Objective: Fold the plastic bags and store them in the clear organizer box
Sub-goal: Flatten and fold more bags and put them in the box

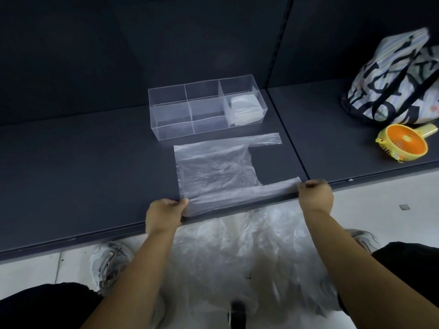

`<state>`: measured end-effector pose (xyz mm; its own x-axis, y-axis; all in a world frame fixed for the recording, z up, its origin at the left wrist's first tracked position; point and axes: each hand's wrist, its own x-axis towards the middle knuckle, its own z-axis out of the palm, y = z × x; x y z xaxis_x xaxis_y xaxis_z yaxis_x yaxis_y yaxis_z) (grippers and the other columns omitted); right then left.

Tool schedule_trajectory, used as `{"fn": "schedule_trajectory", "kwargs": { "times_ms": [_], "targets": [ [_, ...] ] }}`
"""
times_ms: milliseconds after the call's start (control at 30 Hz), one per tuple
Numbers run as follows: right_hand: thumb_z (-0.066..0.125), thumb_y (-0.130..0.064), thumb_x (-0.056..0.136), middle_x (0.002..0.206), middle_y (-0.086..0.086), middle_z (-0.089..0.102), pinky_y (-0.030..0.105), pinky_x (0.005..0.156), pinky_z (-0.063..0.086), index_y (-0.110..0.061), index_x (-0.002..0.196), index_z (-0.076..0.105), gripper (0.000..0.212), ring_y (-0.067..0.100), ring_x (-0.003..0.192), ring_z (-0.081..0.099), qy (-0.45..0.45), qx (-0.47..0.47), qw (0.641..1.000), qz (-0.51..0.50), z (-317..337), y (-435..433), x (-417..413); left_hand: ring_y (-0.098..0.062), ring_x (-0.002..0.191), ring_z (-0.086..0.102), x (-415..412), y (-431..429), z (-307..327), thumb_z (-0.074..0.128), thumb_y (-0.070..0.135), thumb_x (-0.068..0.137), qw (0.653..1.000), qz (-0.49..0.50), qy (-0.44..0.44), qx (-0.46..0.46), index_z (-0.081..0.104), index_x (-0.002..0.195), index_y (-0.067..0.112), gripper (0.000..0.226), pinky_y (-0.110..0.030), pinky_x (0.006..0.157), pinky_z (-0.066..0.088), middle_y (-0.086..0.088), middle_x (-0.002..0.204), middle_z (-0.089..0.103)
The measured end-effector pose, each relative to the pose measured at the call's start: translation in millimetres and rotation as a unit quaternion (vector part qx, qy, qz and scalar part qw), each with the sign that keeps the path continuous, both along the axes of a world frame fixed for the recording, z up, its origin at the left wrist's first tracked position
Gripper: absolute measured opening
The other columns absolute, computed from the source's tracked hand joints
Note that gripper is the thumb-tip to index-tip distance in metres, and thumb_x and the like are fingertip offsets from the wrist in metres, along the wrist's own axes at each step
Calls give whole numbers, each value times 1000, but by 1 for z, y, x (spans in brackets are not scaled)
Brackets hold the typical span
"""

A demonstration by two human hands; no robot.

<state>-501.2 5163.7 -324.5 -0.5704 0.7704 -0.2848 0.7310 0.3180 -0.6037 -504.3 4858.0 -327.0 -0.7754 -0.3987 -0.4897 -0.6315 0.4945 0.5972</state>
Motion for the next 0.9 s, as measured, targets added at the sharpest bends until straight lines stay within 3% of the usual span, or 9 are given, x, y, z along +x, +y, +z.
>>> {"fn": "schedule_trajectory", "kwargs": {
  "times_ms": [67, 167, 267, 367, 433, 500, 567, 733, 900],
  "targets": [
    [62, -11, 82, 114, 20, 55, 46, 86, 41, -7, 106, 59, 25, 41, 105, 52, 35, 134, 990, 5, 6, -17, -5, -29, 68, 60, -4, 2, 6, 64, 37, 87, 978, -47, 93, -181, 62, 69, 15, 28, -29, 53, 38, -3, 68, 61],
    [57, 0, 79, 121, 18, 53, 41, 95, 38, -8, 113, 61, 35, 36, 111, 49, 186, 189, 945, 189, 14, -77, -19, -37, 97, 57, -24, 15, 5, 53, 14, 94, 928, -102, 286, -216, 64, 99, 3, 15, -44, 82, 45, -18, 104, 61],
    [48, -5, 92, 143, 13, 45, 32, 116, 25, -7, 136, 50, 43, 25, 133, 39, 186, 86, 858, 470, 7, -151, -30, -29, 144, 21, -47, 19, -12, 36, 20, 102, 906, -269, 223, -241, 35, 145, 3, 46, -41, 118, 10, -15, 153, 30],
    [33, -28, 103, 159, 6, 21, 33, 121, 3, -14, 151, 24, 51, 18, 147, 13, 99, 91, 803, 580, -18, -186, -41, -18, 143, -24, -55, 4, -42, 25, 41, 100, 851, -392, 101, -335, -19, 148, 14, 71, -45, 118, -11, -3, 159, -20],
    [24, -46, 102, 162, 2, 6, 35, 119, -11, -20, 153, 11, 59, 17, 149, -2, 31, 164, 787, 593, -37, -173, -46, -14, 139, -31, -55, -3, -53, 7, 50, 97, 846, -404, 98, -333, -30, 143, 18, 67, -45, 117, -13, 1, 155, -29],
    [15, -58, 97, 161, 0, -5, 37, 116, -17, -24, 153, 1, 67, 17, 148, -10, -13, 242, 784, 572, -51, -141, -48, -11, 140, -28, -55, -5, -55, -10, 55, 89, 856, -389, 117, -319, -25, 145, 21, 67, -42, 116, -17, 4, 155, -27],
    [10, -63, 93, 161, -1, -10, 39, 116, -16, -26, 152, -4, 71, 17, 147, -13, -52, 274, 809, 517, -57, -103, -48, -11, 141, -25, -53, -4, -55, -15, 57, 86, 853, -385, 121, -332, -20, 148, 21, 72, -42, 116, -17, 5, 156, -23],
    [-2, -65, 88, 161, 9, 5, 44, 118, -8, -13, 153, 9, 84, 24, 149, -1, -90, 306, 874, 367, -40, -47, -50, -15, 141, -26, -58, -2, -48, -11, 60, 88, 858, -367, 143, -331, -23, 146, 18, 72, -40, 116, -18, 3, 156, -24],
    [21, -48, 100, 162, 5, 0, 36, 118, -11, -13, 153, 9, 65, 20, 148, -6, 20, 248, 848, 468, -26, -100, -91, -12, 143, -21, -93, 6, -41, -6, 55, 93, 855, -372, 204, -299, -16, 146, 18, 66, -29, 111, -25, 2, 155, -19]
  ]
}}
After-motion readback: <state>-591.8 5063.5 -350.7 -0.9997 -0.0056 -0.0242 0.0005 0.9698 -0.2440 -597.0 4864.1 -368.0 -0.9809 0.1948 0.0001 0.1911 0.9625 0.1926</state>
